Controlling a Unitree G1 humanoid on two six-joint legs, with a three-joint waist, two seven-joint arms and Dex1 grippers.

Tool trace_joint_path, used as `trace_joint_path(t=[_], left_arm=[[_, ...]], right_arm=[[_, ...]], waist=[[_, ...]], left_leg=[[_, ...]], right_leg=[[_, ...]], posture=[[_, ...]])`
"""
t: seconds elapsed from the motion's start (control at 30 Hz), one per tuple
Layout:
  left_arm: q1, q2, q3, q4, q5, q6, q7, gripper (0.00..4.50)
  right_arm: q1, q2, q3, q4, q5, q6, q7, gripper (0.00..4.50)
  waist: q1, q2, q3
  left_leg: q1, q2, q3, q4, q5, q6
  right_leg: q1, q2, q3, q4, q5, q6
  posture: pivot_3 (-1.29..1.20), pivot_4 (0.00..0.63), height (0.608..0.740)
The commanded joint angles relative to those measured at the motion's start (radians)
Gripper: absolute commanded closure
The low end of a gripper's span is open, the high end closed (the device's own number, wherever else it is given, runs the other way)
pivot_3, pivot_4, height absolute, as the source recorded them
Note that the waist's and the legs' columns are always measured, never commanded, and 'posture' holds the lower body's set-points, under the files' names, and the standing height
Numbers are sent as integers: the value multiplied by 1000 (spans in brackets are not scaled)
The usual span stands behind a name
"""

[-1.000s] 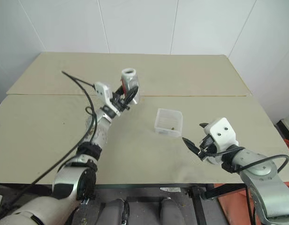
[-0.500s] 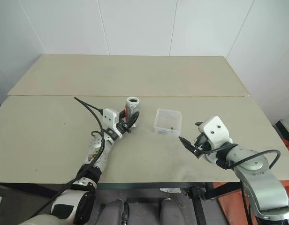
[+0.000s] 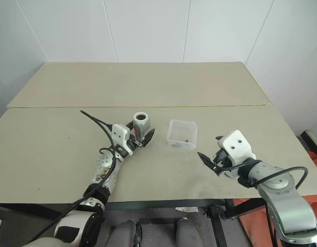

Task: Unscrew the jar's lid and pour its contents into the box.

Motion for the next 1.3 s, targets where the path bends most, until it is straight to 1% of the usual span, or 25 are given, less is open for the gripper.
trace_joint_path(t=[0.03,0.27,0.4,0.57,0.67,0.7,0.77,0.8,0.87,0.97,1.0,1.07,1.1,1.13,1.2,1.3], left_arm=[[69,-9,-3,-89,-9,9,30,47],[248,23,-30,-365,18,116,97,47],[351,61,-32,-501,-15,172,69,47],[390,104,-29,-569,-25,191,66,47],[406,130,-22,-651,-50,247,66,47],[421,145,-20,-694,-59,278,60,47],[481,210,-16,-808,-78,360,25,47],[540,279,-3,-882,-106,406,-28,47],[660,415,49,-1010,-197,468,-151,47],[742,525,144,-1094,-350,545,-239,47],[779,591,226,-1103,-444,583,-329,47],[837,693,356,-1109,-581,643,-477,47],[868,753,439,-1095,-631,668,-563,47],[887,798,503,-1082,-657,688,-613,47],[906,859,591,-1061,-684,717,-678,47],[905,895,659,-1061,-697,745,-718,47]], right_arm=[[-20,-3,3,-6,-13,-39,8,0],[-42,-2,24,23,-19,-52,24,0],[-69,-4,52,56,-29,-72,42,0],[-110,-5,83,104,-48,-101,63,0],[-126,-6,90,118,-54,-108,72,0],[-127,-8,89,120,-54,-110,75,0],[-127,-11,86,122,-54,-111,79,0],[-124,-15,79,120,-52,-110,84,0],[-109,-30,57,116,-43,-108,101,0],[-90,-55,26,117,-29,-123,136,0],[-72,-74,-18,125,5,-147,189,0],[-42,-108,-94,143,64,-188,285,0],[-18,-142,-158,167,108,-218,376,0],[1,-176,-210,192,141,-242,453,0],[28,-232,-290,241,187,-288,574,0],[32,-284,-353,306,212,-330,665,0]], waist=[[-2,0,0],[-8,2,-2],[-16,2,-2],[-11,1,-1],[-2,1,-1],[-1,1,-1],[0,1,-1],[-4,1,-1],[-17,1,-1],[-14,1,-1],[-8,0,-1],[0,-1,0],[2,-1,0],[3,-1,1],[6,-1,1],[2,0,0]], left_leg=[[0,0,0,0,0,0],[2,0,1,-9,0,0],[5,1,1,-14,0,0],[5,2,1,-14,0,0],[4,1,2,-13,0,0],[4,2,2,-13,0,0],[4,2,2,-14,0,0],[4,2,2,-14,0,0],[4,4,4,-17,0,0],[4,5,5,-20,-1,-1],[4,5,5,-20,-1,-1],[3,6,5,-18,-1,-1],[3,6,4,-18,-1,-1],[3,6,5,-18,-1,-1],[3,6,5,-18,-1,-1],[5,6,6,-18,-1,-1]], right_leg=[[0,0,0,0,0,0],[0,0,1,-5,-1,0],[0,2,2,-7,-1,-1],[-1,2,2,-7,-2,-2],[-1,2,2,-8,-2,-3],[-1,2,2,-8,-4,-6],[-1,2,2,-8,-5,-8],[-1,2,2,-8,-5,-8],[-2,2,2,-9,-5,-9],[-6,2,2,-7,-9,-12],[-6,2,1,-7,-9,-12],[-7,2,0,-6,-10,-13],[-8,1,-1,-5,-10,-14],[-8,1,-1,-5,-11,-14],[-8,0,-2,-6,-11,-14],[-6,-1,-2,-8,-11,-14]], posture=[[0,150,740],[0,150,740],[0,150,740],[0,150,740],[0,150,740],[0,150,740],[0,150,740],[0,150,740],[0,150,740],[0,150,740],[0,150,740],[0,150,740],[0,150,740],[0,150,740],[0,150,740],[0,150,740]])
